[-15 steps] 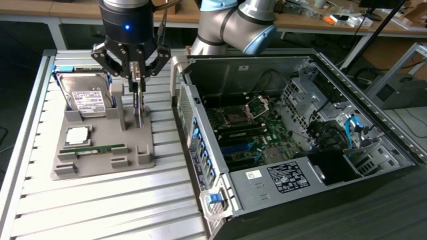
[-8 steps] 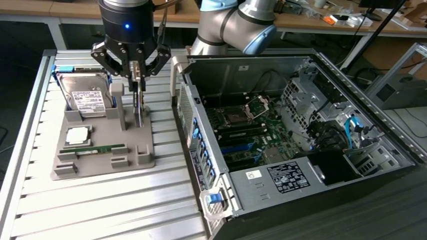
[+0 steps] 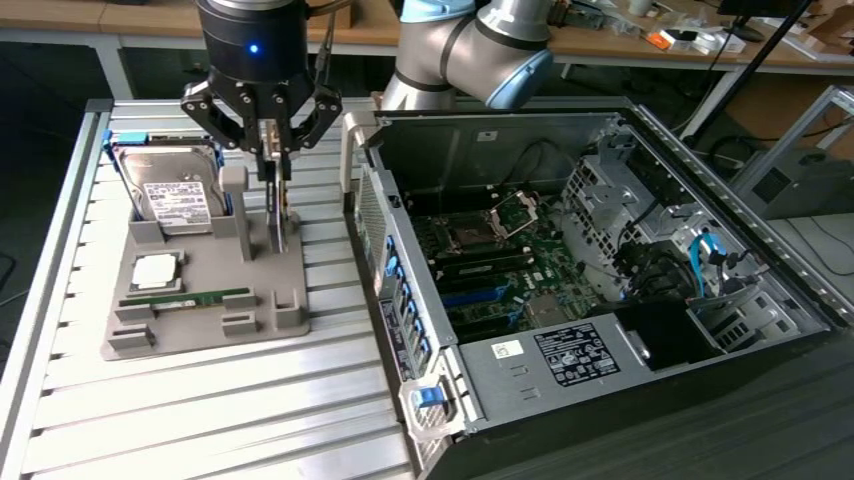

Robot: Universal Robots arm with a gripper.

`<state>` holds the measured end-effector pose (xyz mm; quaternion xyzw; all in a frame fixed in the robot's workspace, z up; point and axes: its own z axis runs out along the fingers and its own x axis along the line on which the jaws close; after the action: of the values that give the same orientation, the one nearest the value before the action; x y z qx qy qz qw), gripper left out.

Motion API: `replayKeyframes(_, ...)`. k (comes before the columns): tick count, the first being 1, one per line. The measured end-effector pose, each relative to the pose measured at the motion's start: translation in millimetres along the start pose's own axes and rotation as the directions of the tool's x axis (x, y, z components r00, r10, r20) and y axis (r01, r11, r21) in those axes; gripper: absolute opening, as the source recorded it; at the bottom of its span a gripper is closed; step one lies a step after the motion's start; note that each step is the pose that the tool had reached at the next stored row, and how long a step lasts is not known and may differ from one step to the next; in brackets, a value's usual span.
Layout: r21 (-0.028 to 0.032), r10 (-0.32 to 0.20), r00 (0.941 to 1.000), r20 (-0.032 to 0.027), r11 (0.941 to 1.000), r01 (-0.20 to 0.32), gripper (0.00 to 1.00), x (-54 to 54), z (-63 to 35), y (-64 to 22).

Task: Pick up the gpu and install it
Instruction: 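Pick up the gpu and move the gpu toward the slot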

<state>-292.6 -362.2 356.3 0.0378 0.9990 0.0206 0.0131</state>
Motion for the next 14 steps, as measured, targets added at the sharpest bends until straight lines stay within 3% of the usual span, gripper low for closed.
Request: replayKeyframes(14, 0.0000, 0.000, 1.0000, 0.0000, 1.0000, 0.000, 0.27, -0.1, -5.3, 0.2)
